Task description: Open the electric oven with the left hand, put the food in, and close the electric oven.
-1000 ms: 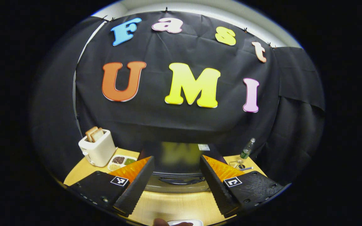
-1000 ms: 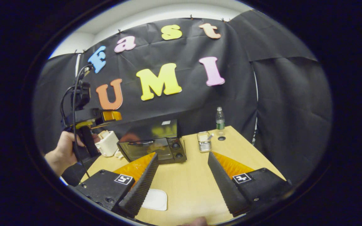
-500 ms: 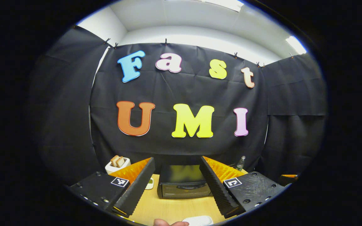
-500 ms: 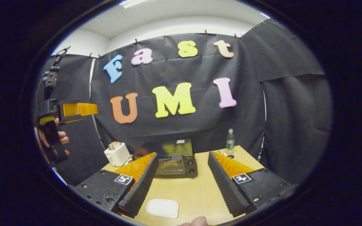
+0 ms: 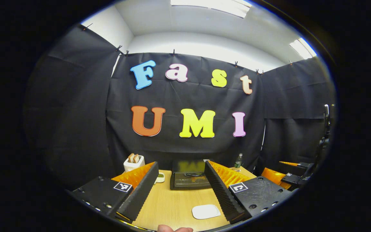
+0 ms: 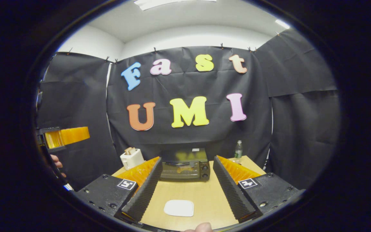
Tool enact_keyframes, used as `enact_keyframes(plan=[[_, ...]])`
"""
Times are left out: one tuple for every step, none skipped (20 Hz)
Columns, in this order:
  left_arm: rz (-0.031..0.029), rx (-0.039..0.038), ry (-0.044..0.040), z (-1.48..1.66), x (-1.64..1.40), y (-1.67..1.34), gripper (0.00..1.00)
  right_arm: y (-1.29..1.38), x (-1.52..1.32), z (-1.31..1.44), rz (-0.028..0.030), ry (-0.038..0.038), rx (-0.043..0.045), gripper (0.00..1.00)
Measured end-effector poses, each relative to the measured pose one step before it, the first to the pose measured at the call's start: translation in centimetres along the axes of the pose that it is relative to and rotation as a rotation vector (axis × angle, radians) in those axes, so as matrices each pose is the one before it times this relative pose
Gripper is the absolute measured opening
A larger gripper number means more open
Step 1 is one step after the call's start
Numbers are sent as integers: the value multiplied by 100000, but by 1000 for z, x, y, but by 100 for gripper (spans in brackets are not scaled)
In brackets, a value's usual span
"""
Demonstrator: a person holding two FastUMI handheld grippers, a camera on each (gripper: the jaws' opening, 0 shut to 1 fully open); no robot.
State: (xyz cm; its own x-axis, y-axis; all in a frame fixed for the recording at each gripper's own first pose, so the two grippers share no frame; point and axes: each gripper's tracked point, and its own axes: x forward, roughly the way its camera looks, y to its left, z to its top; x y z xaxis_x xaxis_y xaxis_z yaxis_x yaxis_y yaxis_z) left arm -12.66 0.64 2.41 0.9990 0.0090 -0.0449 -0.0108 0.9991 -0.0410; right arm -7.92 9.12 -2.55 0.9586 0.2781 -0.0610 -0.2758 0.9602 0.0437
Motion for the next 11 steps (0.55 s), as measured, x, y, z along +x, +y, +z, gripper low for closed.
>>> enact_keyframes(plan=[[439, -357, 383, -324, -853, 145, 94, 496, -665, 17, 211, -101, 174, 100], [371, -492, 1040, -410, -965, 6, 94, 468, -580, -61, 579, -6, 185, 100], [435, -225, 283, -363, -316, 21, 94, 399, -602, 100, 480, -255, 130, 100], [651, -181, 311, -226, -562, 204, 94, 351, -491, 112, 534, -712, -74, 100], [601, -11, 413, -338, -705, 238, 94, 233, -348, 121, 345, -761, -420, 100], [1135, -6, 60, -364, -726, 398, 94, 93, -100, 17, 314, -945, -349, 100], [939, -318, 208, -444, -545, 246, 94, 171, -76, -163, 618, -87, -53, 99], [684, -276, -29, -280, -528, 143, 94, 243, -70, -408, 725, 105, 390, 98], [1256, 84, -86, -380, -221, 164, 94, 190, -73, -464, 1088, 211, 679, 98], [1118, 242, -163, -229, -271, 276, 94, 193, -75, -331, 1090, 428, 29, 97], [1346, 71, 144, -389, -214, 66, 94, 41, -26, -444, 837, 428, -583, 96]])
